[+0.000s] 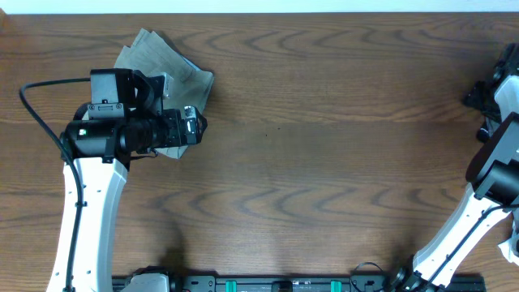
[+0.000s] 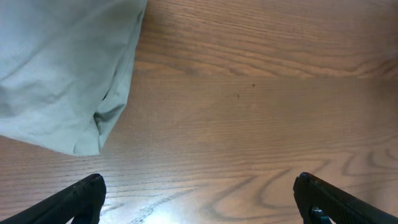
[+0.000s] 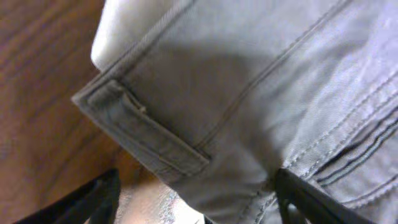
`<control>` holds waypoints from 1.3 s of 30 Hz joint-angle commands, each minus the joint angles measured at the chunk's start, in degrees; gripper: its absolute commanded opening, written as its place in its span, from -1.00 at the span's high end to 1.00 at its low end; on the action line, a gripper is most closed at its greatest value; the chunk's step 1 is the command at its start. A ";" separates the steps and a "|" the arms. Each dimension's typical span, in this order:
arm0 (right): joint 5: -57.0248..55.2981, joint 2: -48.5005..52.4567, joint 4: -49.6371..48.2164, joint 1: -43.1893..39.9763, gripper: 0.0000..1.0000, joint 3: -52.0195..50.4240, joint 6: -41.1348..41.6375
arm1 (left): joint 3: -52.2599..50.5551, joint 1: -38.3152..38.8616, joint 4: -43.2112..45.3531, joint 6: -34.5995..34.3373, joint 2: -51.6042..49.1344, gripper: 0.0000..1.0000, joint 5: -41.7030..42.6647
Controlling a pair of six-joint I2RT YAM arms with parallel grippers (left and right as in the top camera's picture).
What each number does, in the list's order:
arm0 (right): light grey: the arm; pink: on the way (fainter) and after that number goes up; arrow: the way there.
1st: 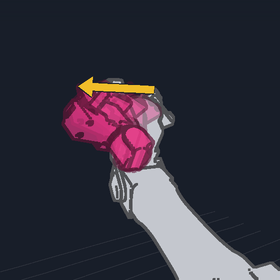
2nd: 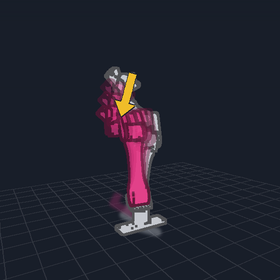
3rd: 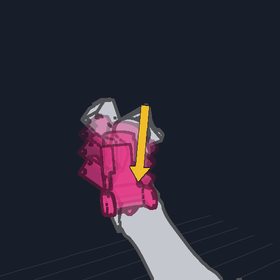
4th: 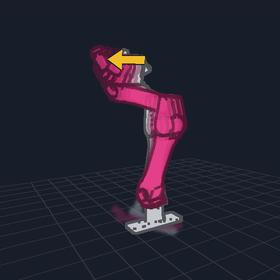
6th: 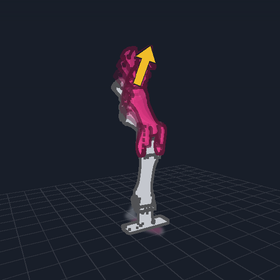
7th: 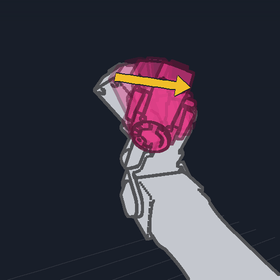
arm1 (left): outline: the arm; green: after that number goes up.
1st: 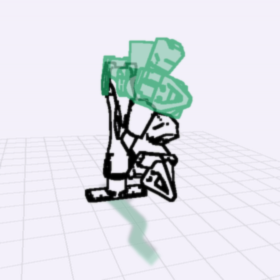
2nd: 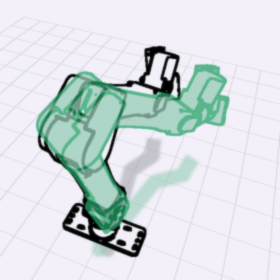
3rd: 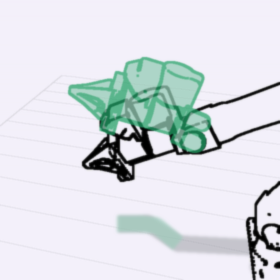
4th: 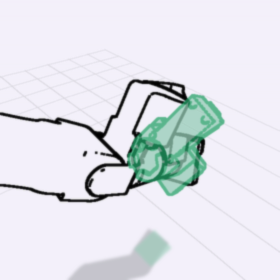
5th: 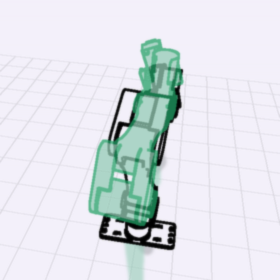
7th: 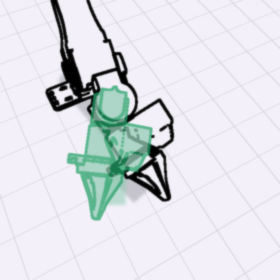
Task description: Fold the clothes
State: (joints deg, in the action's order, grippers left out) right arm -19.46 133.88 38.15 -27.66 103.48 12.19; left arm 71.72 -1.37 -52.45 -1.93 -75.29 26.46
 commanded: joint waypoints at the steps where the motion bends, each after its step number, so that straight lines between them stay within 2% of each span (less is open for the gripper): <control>1: -1.75 2.69 1.38 0.17 -0.11 0.57 -0.13 | 1.16 0.17 0.02 -1.22 0.09 -0.96 0.59; 4: -2.69 2.40 1.57 0.07 0.35 0.59 0.00 | 1.16 0.17 0.02 -1.20 0.09 -0.96 0.59; 7: -5.05 1.16 1.55 0.09 0.60 0.70 -0.04 | 1.16 0.17 0.04 -1.20 0.09 -0.96 0.57; 9: -6.60 -0.31 1.77 0.09 0.85 0.70 -0.04 | 1.16 0.17 0.04 -1.20 0.09 -0.96 0.57; 11: -6.67 -2.27 1.86 0.09 0.98 0.70 -0.33 | 1.16 0.17 0.04 -1.20 0.09 -0.96 0.57; 15: -4.17 -8.50 1.90 0.57 0.98 0.70 -0.98 | 1.16 0.17 0.04 -1.22 0.09 -0.96 0.57; 22: 18.62 -23.28 3.10 3.39 0.97 0.70 -3.23 | 1.16 0.17 0.02 -1.20 0.11 -0.96 0.57; 24: 21.51 -25.92 3.91 5.33 0.97 0.70 -3.23 | 1.16 0.17 0.00 -1.20 0.11 -0.96 0.57; 32: 21.22 -27.69 7.10 16.63 0.97 0.68 -3.08 | 1.16 0.17 -1.16 -1.18 0.11 -0.96 0.57; 39: 27.52 -27.69 7.10 31.06 0.97 0.68 -5.64 | 1.16 0.17 -2.25 -1.16 0.66 -0.96 0.55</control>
State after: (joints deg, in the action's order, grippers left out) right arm 2.74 106.45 45.58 -2.68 103.74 8.99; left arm 71.72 -1.37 -54.26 -2.83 -75.26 26.63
